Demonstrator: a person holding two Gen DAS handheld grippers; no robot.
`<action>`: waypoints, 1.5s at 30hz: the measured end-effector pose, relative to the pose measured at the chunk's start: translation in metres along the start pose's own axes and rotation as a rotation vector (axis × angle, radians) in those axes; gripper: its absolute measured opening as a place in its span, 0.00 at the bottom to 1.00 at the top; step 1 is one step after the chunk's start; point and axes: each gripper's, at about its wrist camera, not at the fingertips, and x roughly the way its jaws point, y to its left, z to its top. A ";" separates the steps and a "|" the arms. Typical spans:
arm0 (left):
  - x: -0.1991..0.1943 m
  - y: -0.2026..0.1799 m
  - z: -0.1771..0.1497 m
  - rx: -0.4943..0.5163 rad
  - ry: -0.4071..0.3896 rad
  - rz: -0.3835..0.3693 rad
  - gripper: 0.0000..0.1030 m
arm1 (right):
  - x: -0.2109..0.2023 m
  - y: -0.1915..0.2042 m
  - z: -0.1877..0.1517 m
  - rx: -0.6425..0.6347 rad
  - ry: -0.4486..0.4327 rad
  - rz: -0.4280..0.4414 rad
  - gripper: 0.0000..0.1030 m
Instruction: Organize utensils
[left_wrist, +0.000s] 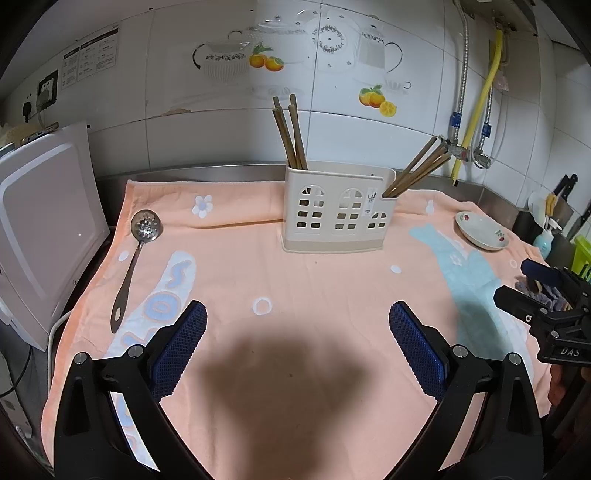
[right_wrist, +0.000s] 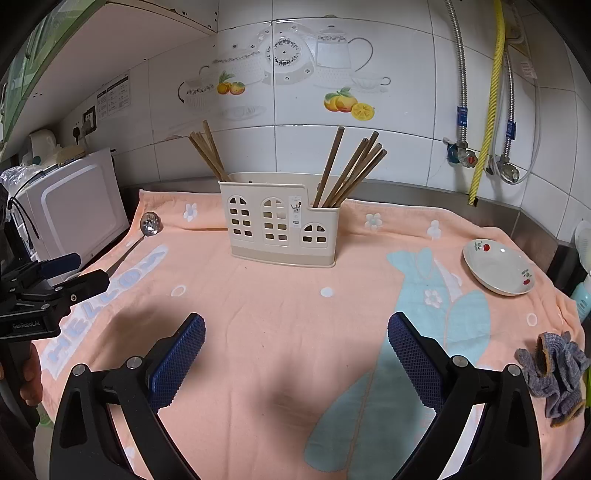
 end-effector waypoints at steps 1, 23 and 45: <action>0.000 0.000 0.000 0.000 0.001 0.002 0.95 | 0.000 0.000 0.000 0.001 0.001 0.000 0.93; 0.005 -0.001 -0.003 0.006 0.016 0.007 0.95 | 0.004 -0.002 -0.002 0.004 0.011 0.000 0.93; 0.003 -0.004 -0.006 0.018 0.001 0.007 0.95 | 0.005 -0.001 -0.004 0.004 0.019 0.003 0.93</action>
